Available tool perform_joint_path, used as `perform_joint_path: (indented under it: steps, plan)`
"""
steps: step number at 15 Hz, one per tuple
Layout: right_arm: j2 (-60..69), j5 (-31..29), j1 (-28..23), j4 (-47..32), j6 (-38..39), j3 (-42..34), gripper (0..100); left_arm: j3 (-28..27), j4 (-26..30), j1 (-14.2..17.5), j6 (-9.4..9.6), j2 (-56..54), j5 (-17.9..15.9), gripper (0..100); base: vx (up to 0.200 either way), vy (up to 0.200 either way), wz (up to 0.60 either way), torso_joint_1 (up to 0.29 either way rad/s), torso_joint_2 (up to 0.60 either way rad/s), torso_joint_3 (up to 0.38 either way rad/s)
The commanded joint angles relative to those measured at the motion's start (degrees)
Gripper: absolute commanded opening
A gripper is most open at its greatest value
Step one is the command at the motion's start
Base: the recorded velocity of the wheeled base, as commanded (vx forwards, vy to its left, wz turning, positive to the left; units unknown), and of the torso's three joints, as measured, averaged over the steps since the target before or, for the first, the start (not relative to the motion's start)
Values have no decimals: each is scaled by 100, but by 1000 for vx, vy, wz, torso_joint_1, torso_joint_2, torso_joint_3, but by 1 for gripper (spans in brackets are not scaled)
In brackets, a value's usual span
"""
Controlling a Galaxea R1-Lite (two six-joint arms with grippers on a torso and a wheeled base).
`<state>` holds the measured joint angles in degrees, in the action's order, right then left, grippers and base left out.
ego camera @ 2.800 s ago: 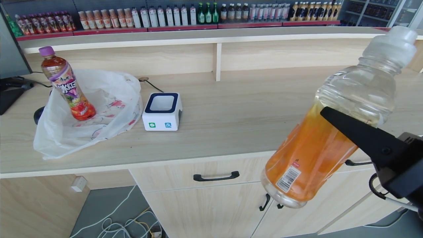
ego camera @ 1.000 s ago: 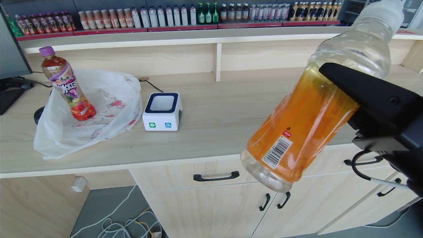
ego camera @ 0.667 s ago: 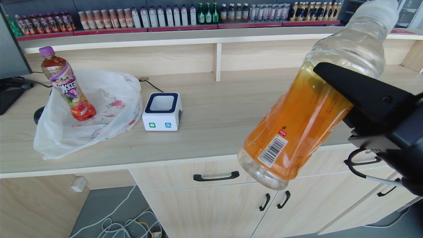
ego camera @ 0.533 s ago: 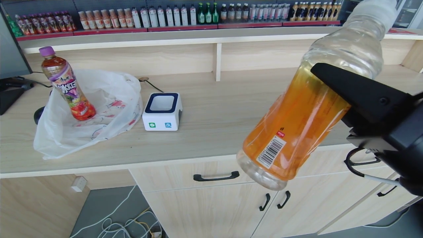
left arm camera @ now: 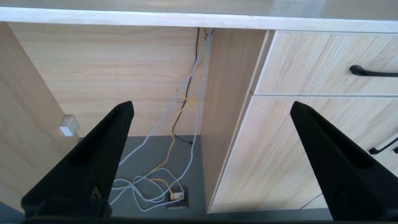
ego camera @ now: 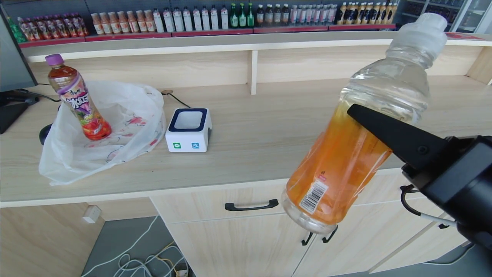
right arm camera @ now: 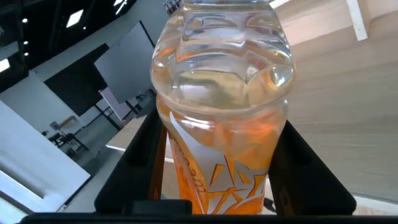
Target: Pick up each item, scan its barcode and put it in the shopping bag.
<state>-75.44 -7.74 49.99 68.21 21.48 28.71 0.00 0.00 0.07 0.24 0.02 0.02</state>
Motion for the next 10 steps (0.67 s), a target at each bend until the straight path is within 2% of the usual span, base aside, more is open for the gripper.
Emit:
perform_joint_path:
  steps: [1,2,4,6,10]
  plan:
    - [11,1,2,17,-206,-14,0,0,0,1,2,-2,6,100,0,0,0,0,0,0]
    - [46,9,2,17,-768,21,0,0,0,1,2,-2,-2,100,0,0,0,0,0,0]
    - [134,-26,-7,17,-1348,109,0,0,0,1,2,-2,-2,100,0,0,0,0,0,0]
    - [205,-122,-227,8,-1999,100,0,0,0,1,2,-2,-2,100,0,0,0,0,0,0]
    - [205,-175,-341,8,-2860,65,0,0,9,1,2,-2,-2,100,0,0,0,0,0,0]
